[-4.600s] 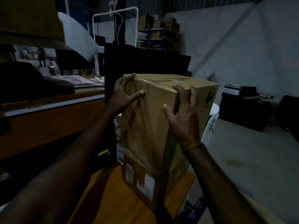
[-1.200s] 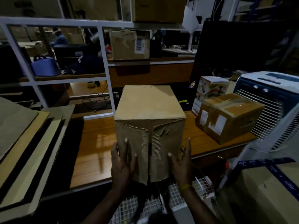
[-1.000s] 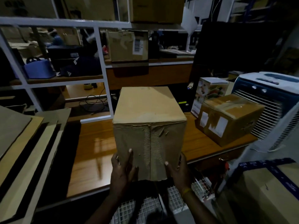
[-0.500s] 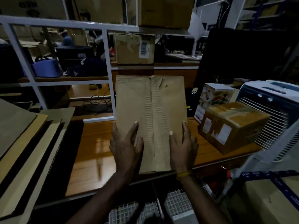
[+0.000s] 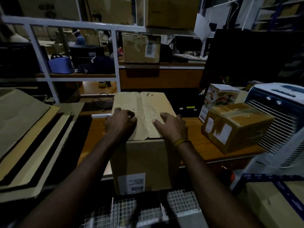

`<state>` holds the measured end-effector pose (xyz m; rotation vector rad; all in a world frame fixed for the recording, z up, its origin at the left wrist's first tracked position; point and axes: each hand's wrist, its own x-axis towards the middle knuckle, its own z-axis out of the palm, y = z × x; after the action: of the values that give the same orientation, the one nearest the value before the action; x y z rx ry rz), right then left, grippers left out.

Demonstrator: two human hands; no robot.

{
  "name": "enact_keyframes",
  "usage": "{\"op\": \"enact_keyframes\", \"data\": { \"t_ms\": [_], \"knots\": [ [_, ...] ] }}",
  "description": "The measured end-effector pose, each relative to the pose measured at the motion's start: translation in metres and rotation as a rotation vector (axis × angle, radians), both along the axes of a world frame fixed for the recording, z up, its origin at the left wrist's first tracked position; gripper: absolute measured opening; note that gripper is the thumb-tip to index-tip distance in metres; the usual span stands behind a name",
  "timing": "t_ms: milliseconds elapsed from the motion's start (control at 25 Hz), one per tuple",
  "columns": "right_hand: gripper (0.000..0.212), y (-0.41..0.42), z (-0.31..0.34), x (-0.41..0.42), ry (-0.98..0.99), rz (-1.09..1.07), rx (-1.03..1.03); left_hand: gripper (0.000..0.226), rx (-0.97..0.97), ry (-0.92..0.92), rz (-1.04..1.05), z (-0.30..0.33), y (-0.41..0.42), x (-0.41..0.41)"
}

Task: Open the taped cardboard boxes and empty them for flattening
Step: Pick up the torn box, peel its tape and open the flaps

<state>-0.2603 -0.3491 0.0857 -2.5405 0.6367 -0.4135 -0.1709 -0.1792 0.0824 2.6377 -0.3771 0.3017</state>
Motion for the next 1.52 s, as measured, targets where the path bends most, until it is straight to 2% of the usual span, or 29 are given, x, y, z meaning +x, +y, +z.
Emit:
{"op": "enact_keyframes", "data": {
  "t_ms": [200, 360, 520, 920, 1080, 1240, 1400, 1520],
  "knots": [
    [0.061, 0.005, -0.002, -0.014, -0.003, 0.01, -0.058, 0.065, 0.135, 0.216, -0.042, 0.008, 0.006, -0.025],
    [0.07, 0.007, -0.004, -0.011, 0.038, 0.019, -0.12, 0.063, 0.1, 0.092, -0.017, 0.007, 0.004, -0.033],
    [0.068, 0.001, 0.009, 0.021, 0.075, 0.076, -0.149, 0.044, -0.019, 0.017, -0.075, 0.017, 0.0, 0.002],
    [0.068, -0.017, 0.014, 0.105, 0.116, 0.09, -0.163, 0.039, -0.063, 0.029, -0.084, 0.017, -0.023, 0.08],
    [0.071, -0.02, 0.01, 0.108, 0.136, 0.118, -0.159, 0.039, 0.019, 0.012, -0.083, 0.014, -0.027, 0.09],
    [0.071, -0.014, 0.013, 0.107, 0.1, 0.166, -0.212, 0.037, 0.039, -0.014, -0.228, 0.018, -0.025, 0.092],
    [0.079, -0.01, 0.027, 0.103, 0.245, 0.258, -0.194, 0.035, 0.077, 0.046, -0.322, 0.025, -0.022, 0.089],
    [0.071, -0.005, 0.022, 0.096, 0.099, 0.197, -0.177, 0.036, 0.061, 0.044, -0.351, 0.027, -0.021, 0.084]
  ]
}}
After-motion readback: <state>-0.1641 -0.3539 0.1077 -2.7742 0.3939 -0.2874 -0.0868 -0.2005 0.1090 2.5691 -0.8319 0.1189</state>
